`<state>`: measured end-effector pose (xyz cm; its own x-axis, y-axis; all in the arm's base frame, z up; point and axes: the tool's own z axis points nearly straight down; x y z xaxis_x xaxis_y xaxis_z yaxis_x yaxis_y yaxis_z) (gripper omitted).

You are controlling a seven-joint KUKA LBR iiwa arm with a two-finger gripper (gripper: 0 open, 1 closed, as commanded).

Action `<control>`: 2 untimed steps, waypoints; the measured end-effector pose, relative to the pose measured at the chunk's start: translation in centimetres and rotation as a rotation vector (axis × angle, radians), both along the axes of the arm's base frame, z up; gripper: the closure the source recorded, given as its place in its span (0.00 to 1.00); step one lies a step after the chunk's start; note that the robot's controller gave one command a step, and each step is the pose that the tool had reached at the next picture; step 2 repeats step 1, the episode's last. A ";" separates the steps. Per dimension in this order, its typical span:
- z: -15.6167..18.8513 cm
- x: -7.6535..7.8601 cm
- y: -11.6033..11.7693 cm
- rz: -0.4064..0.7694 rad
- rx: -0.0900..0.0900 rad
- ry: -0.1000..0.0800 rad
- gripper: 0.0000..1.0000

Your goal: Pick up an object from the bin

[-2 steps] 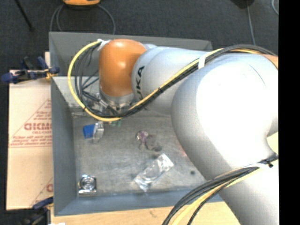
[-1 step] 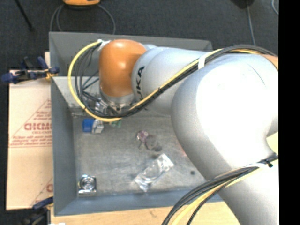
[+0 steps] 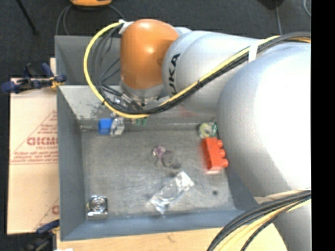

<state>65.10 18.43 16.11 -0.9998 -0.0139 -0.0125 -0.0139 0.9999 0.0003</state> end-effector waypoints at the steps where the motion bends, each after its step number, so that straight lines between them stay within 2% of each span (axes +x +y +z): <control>1: 12.2 -0.2 1.3 0.022 0.001 -0.002 1.00; 2: 12.2 -0.2 1.3 0.022 0.001 -0.002 1.00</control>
Offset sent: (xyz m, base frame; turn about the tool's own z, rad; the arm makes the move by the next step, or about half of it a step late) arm -0.0049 0.0146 0.1146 -0.0214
